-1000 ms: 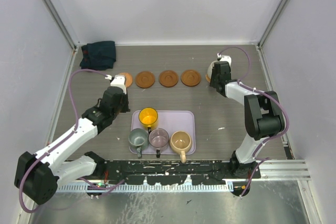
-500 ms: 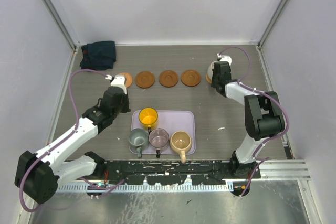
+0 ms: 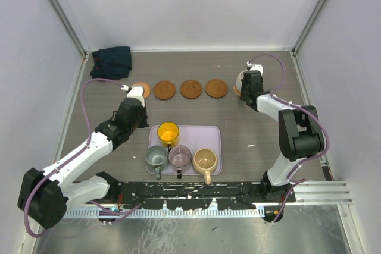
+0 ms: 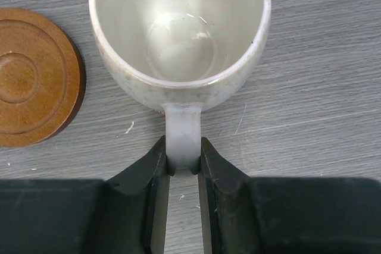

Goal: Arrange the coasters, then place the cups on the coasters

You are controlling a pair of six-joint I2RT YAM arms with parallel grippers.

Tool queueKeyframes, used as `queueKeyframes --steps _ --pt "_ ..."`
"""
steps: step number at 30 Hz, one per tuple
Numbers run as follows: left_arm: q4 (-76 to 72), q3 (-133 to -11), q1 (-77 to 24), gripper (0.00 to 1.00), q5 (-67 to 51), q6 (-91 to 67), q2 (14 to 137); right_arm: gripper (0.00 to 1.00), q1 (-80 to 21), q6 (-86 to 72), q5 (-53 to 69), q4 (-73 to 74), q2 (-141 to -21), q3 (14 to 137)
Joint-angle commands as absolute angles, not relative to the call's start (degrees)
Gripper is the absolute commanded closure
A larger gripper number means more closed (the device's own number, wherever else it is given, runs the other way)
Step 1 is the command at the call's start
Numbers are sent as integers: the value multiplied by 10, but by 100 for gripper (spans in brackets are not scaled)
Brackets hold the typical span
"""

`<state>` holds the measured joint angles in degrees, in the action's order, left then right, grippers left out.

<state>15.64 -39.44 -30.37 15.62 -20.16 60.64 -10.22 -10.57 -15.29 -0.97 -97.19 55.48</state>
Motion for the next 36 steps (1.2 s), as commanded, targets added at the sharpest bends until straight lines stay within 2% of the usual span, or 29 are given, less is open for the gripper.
queueKeyframes --steps 1,4,13,14,16,20,26,30,36 --pt "122 -403 -305 100 155 -204 603 79 -102 -99 -145 -5 -971 565" --pt "122 -401 -304 100 157 -203 602 57 -102 -109 -142 -4 -980 564" --pt "123 -400 -305 100 161 -203 596 38 -108 -123 -142 -3 -961 539" --pt "124 -400 -304 100 160 -202 596 34 -110 -124 -142 0 -953 537" --pt "125 -400 -304 95 160 -200 593 30 -117 -127 -143 9 -930 528" --pt "127 -398 -305 87 160 -195 579 13 -139 -135 -157 35 -838 505" --pt "124 -395 -305 78 165 -184 552 11 -182 -173 -135 115 -680 496" --pt "105 -383 -305 77 153 -187 547 12 -231 -200 -102 187 -606 493" --pt "99 -380 -304 76 142 -197 557 12 -373 -246 -150 310 -556 470"
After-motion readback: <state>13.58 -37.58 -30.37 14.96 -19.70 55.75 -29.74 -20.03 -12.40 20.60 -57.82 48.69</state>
